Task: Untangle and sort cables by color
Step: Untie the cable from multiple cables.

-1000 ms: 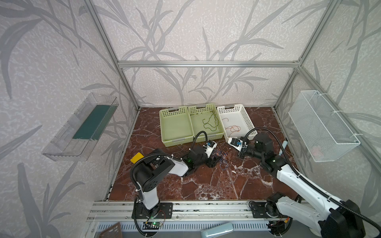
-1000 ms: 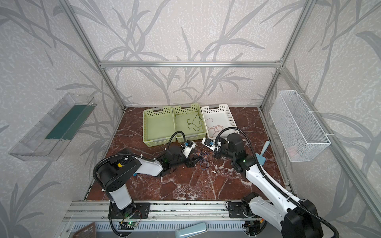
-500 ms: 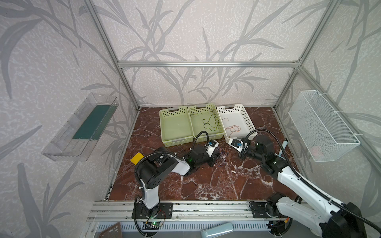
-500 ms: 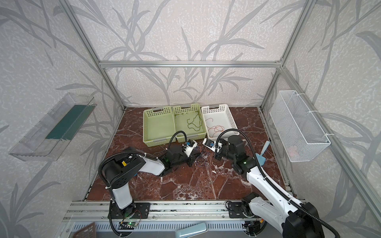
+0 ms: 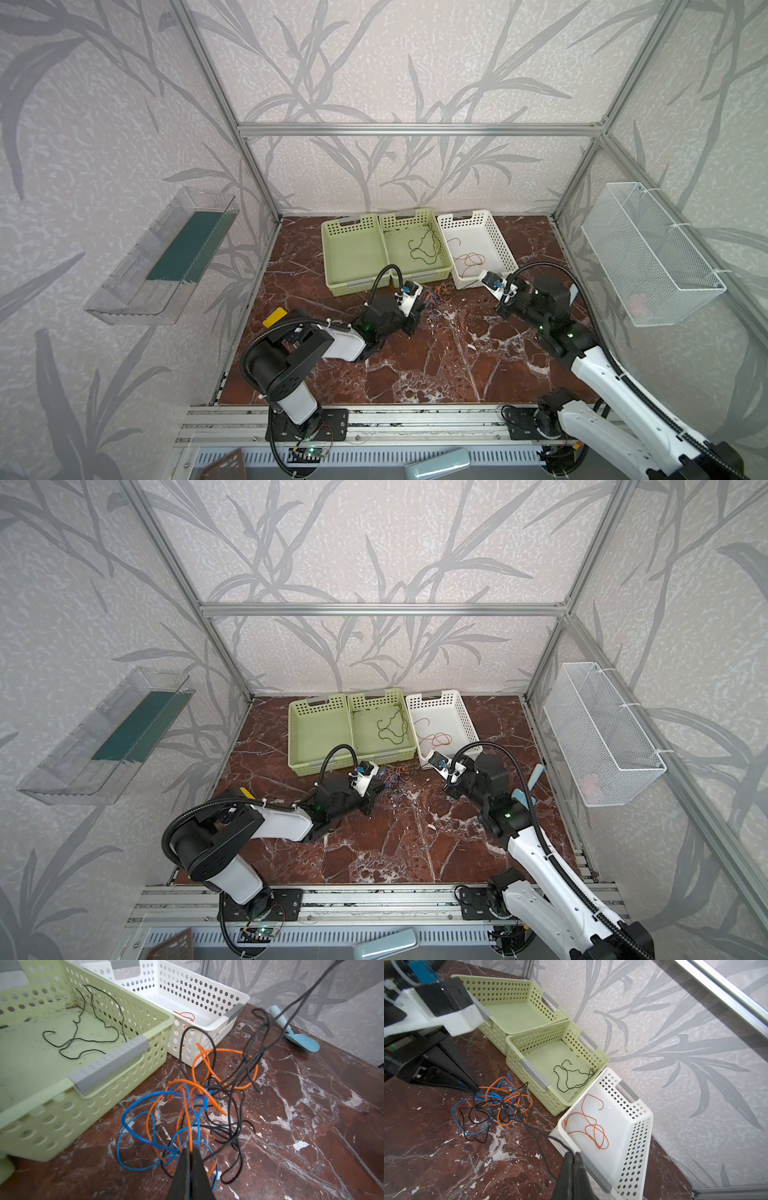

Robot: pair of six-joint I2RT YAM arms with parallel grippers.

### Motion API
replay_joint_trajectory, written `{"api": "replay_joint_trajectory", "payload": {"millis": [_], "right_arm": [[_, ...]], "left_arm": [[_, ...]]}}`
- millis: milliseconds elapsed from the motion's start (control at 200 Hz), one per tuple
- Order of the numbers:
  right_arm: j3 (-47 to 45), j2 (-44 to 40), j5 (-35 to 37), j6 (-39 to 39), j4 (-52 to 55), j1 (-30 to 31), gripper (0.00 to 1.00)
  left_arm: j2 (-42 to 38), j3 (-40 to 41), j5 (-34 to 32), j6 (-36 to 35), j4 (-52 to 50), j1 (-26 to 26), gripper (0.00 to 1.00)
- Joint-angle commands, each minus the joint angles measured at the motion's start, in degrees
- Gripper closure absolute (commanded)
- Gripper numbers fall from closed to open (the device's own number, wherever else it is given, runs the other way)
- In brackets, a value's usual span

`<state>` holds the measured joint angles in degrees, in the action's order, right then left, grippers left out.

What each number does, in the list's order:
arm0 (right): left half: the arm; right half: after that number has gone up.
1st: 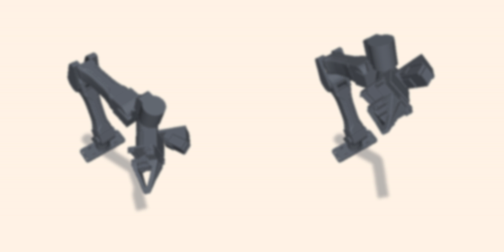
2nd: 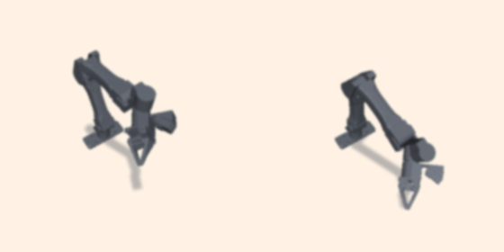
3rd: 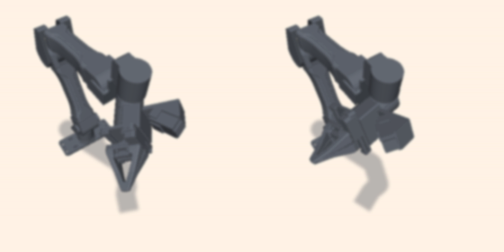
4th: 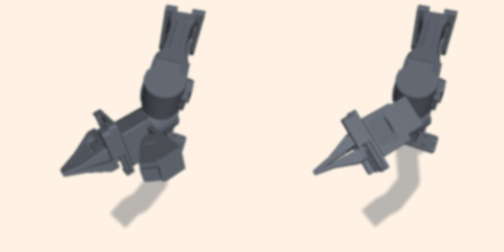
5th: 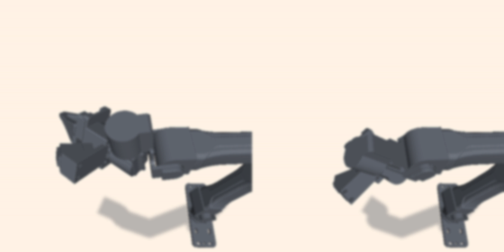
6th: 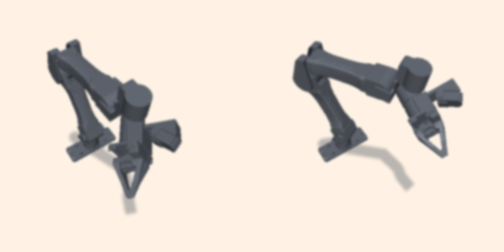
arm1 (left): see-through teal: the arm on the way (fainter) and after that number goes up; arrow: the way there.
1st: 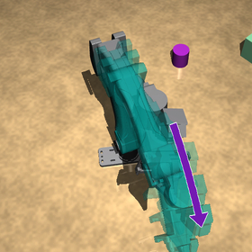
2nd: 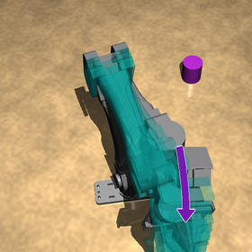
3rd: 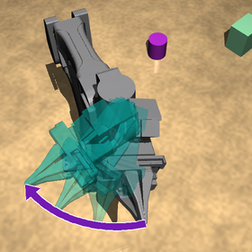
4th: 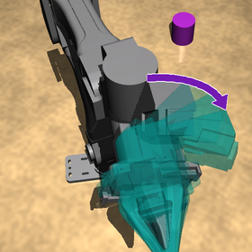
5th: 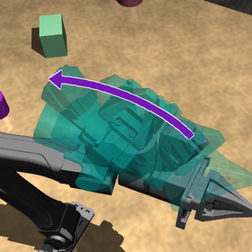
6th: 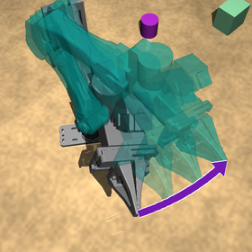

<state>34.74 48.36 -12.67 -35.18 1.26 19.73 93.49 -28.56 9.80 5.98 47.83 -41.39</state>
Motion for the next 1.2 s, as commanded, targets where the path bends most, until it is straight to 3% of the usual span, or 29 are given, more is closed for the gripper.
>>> {"api": "replay_joint_trajectory", "payload": {"millis": [0, 290, 550, 750, 830, 940, 1000, 1110, 1195], "right_arm": [[0.04, -2.26, 3.11, 0.95, 2.09, -1.11, 1.0], [-1.33, -6.78, 11.78, 4.4, 1.56, -3.81, 1.0], [-2.84, -9.3, 19.33, 6.97, 0.75, -4.25, 1.0], [-3.58, -11.12, 27.51, 10.19, 1.17, -6.83, 1.0], [-4.51, -12.16, 19.58, 8.55, 1.07, -7.51, 1.0], [-6.53, -11.58, -4.62, 3.94, -1.46, -7.51, 1.0], [-6.71, -9.68, -13.96, 4.01, -3.11, -7.38, 1.0], [-6.23, -5.89, -17.09, 3.47, -4.49, -6.15, 1.0], [-5.46, -4.28, -17.0, 1.15, -2.55, -5.1, 1.0]], "left_arm": [[-1.97, 0.36, -6.39, -2.27, -6.83, 0.51, 1.0], [-6.75, -0.98, -28.93, 2.25, -19.19, 0.87, 1.0], [-11.14, 0.57, -40.38, 6.93, -23.77, 1.88, 1.0], [-13.5, 1.66, -44.1, 11.0, -27.36, 4.2, 1.0], [-13.69, 2.29, -40.82, 9.33, -24.46, 4.17, 1.0], [-13.43, 3.45, -30.89, 4.73, -17.99, 3.81, 1.0], [-13.26, 3.89, -26.46, 2.75, -14.9, 3.04, 1.0], [-13.46, 4.31, -21.34, -0.3, -11.03, 1.51, 0.99], [-13.61, 4.65, -17.48, -2.09, -9.4, 0.87, 0.85]]}}
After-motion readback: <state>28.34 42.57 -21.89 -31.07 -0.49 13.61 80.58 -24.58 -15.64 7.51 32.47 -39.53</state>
